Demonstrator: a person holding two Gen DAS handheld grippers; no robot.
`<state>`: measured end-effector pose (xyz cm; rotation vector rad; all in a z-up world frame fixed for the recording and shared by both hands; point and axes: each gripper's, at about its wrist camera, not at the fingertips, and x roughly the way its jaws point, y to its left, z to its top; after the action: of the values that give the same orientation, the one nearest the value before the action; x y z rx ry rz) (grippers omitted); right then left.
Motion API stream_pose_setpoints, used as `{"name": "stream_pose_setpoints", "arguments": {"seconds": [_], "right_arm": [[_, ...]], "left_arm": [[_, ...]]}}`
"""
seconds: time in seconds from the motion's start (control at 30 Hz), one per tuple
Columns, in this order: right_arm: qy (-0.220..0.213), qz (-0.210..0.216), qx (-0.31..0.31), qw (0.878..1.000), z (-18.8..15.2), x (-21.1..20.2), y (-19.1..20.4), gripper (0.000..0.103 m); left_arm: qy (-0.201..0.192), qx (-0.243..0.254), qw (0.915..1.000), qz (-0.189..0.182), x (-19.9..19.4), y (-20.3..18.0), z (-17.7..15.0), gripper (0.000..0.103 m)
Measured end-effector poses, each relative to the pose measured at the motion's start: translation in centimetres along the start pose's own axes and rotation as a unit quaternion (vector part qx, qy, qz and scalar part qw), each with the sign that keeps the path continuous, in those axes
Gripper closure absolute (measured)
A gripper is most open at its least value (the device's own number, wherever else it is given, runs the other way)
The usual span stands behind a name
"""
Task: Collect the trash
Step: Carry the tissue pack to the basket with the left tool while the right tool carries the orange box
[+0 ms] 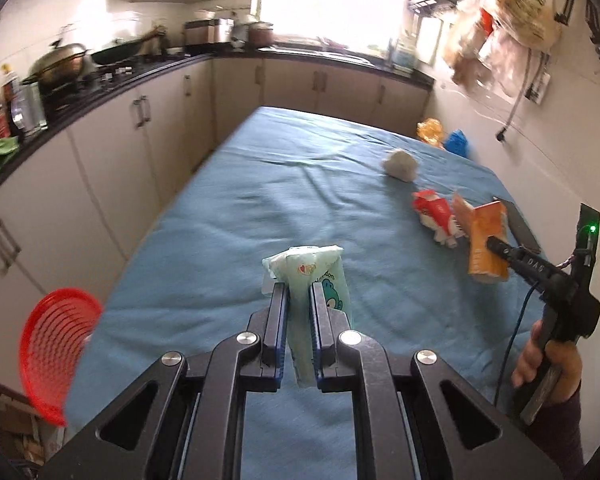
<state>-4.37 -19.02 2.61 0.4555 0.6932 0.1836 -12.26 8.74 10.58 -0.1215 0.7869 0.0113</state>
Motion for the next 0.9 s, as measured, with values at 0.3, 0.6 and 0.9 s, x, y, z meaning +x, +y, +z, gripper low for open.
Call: {"name": "stream_pose_setpoints", "arguments": {"seconds": [0.3,0.6,0.9], "right_arm": [[-0.005,-0.011,-0.012,1.000,-0.8,-2.9,1.6,0.078],[0.013,0.041,-0.059,0.997,-2.2,-5.2,7.8,0.078],[0.059,0.103,-0.147,0.982,-6.8,-3.5,17.3,0.078]], "left_arm": [[-0.027,-0.045,0.9968,0.060,-3.8,6.6,-2.6,0.093],[-0.037,-0.100,0.9908,0.083,-5.3,12.1,-4.6,0.093],[-0.046,-0.132,0.9805,0.138,-7.3,17.0,-6.6,0.093]]}}
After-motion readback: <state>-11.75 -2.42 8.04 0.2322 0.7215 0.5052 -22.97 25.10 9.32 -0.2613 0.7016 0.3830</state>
